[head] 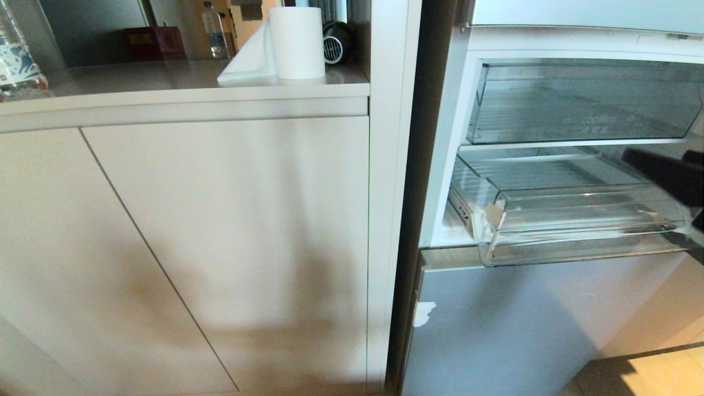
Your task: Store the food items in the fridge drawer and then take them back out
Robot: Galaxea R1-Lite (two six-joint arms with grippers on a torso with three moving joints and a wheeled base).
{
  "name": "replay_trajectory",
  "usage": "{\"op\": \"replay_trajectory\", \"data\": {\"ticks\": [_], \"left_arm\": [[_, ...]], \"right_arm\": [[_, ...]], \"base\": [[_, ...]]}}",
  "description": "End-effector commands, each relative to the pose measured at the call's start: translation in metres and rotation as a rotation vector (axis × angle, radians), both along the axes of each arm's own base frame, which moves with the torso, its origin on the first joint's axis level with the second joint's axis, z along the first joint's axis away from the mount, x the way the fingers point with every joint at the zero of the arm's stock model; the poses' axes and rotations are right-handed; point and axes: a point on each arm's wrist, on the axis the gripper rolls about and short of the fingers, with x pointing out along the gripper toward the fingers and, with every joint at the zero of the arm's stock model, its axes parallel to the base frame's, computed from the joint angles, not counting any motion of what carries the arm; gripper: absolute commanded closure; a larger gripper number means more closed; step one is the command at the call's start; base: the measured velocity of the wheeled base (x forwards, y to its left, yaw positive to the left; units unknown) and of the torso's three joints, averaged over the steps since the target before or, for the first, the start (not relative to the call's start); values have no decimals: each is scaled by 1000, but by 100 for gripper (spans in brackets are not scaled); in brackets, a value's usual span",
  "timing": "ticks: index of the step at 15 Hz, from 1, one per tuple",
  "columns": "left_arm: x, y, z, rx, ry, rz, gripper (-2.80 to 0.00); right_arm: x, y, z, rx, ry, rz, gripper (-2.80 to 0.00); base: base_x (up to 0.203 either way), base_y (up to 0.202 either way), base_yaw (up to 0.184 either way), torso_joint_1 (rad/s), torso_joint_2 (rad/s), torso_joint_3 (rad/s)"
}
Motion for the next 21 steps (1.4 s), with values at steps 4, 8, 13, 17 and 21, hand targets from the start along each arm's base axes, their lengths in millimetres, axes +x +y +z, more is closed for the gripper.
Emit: {"op": "replay_trajectory", "data": {"ticks": [4,8,13,17,21], "left_arm": [[0,0,0,0,1,0,0],[0,0,0,0,1,0,0],[0,0,0,0,0,0,0],[0,0,0,0,1,0,0],[0,0,0,0,1,0,0]], "right_arm": [[113,-33,18,-101,356,-237,-280],[195,-62,7,-98,517,-244,-280],[220,-79,0,-77,740,-174,-280],[216,-82,-3,-112,862,-154,-280],[203,-88,2,-137,909,-156,-280]], "base": [[0,0,0,0,0,0],[0,0,0,0,0,0],[0,0,0,0,0,0],[0,0,0,0,0,0],[0,0,0,0,0,0]]}}
